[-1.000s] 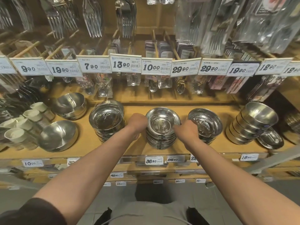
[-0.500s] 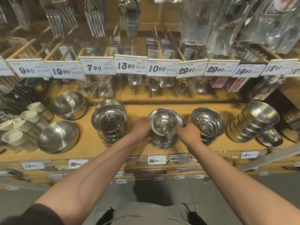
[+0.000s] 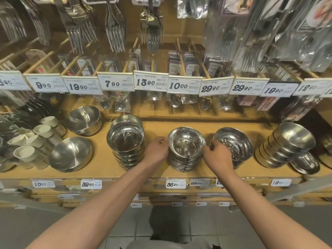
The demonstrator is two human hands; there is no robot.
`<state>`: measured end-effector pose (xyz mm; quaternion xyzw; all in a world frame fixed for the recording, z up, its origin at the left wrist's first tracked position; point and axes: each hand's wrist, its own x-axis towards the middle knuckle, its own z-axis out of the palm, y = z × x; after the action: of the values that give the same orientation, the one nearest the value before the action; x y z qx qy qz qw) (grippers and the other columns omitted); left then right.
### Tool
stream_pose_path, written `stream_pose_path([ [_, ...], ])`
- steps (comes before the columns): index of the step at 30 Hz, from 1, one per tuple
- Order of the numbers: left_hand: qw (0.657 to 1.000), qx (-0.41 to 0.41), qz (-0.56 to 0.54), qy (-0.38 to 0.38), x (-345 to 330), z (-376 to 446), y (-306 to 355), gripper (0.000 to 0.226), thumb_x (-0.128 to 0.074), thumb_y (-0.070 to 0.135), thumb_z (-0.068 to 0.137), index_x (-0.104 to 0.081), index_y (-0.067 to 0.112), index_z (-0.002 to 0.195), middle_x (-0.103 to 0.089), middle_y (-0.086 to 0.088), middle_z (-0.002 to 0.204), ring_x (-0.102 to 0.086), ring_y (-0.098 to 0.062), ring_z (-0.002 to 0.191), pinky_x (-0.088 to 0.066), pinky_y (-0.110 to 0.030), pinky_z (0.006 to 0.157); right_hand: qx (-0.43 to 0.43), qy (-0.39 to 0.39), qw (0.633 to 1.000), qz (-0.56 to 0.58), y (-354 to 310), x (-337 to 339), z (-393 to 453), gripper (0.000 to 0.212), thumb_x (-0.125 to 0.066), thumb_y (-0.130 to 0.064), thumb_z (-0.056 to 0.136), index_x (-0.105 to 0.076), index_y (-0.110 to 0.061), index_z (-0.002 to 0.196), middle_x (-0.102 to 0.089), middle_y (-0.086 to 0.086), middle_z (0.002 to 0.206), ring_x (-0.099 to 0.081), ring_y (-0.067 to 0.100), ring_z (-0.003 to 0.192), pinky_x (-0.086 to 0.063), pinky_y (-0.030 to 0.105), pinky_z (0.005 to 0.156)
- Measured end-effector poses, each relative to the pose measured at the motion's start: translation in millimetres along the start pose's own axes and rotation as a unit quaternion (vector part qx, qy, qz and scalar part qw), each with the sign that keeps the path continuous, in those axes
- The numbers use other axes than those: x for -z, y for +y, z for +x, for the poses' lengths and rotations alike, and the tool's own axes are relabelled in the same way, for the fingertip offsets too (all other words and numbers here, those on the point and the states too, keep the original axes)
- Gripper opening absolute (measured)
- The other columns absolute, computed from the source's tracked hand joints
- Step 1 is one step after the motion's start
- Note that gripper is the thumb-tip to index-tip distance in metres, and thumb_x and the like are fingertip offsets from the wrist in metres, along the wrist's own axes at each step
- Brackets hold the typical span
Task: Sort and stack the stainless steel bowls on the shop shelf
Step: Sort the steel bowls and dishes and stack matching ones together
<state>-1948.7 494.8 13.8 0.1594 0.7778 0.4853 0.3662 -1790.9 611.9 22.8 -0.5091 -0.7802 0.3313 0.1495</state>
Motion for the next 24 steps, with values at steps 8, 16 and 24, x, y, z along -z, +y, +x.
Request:
stream_pose_path([
  [8, 0.996, -0.075, -0.02, 0.047, 53, -68, 13, 0.019, -0.059, 0.032, 0.095, -0.074, 0.024, 0.088, -0.069, 0.01, 0.073, -0.061, -0.008, 0.064, -0.048, -0.022, 0.057, 0.082, -0.003, 0.992, 0.095, -23, 25, -18, 0.027, -0.054, -0.023, 0.099, -0.068, -0.017, 0.121, -0.066, -0.006, 0.1, -0.06, 0.015, 0.094, -0.043, 0.031, 0.081],
  [16, 0.982, -0.05, -0.086, 0.163, 133, -128, 4, 0.019, -0.058, 0.031, 0.101, -0.071, 0.017, 0.104, -0.072, 0.001, 0.1, -0.068, -0.013, 0.089, -0.054, -0.026, 0.072, 0.123, -0.191, 0.948, 0.222, -57, 0, -51, 0.023, -0.054, -0.045, 0.096, -0.069, -0.028, 0.094, -0.071, -0.011, 0.088, -0.067, 0.017, 0.09, -0.055, 0.04, 0.086],
  [24, 0.968, -0.033, -0.125, 0.214, 216, -129, -30, 0.019, -0.06, 0.027, 0.099, -0.07, 0.014, 0.089, -0.07, 0.002, 0.085, -0.067, -0.011, 0.078, -0.054, -0.024, 0.068, 0.148, -0.242, 0.925, 0.252, -109, -46, -70, 0.015, -0.06, -0.034, 0.095, -0.073, -0.036, 0.088, -0.074, -0.011, 0.083, -0.071, 0.013, 0.086, -0.059, 0.034, 0.079],
])
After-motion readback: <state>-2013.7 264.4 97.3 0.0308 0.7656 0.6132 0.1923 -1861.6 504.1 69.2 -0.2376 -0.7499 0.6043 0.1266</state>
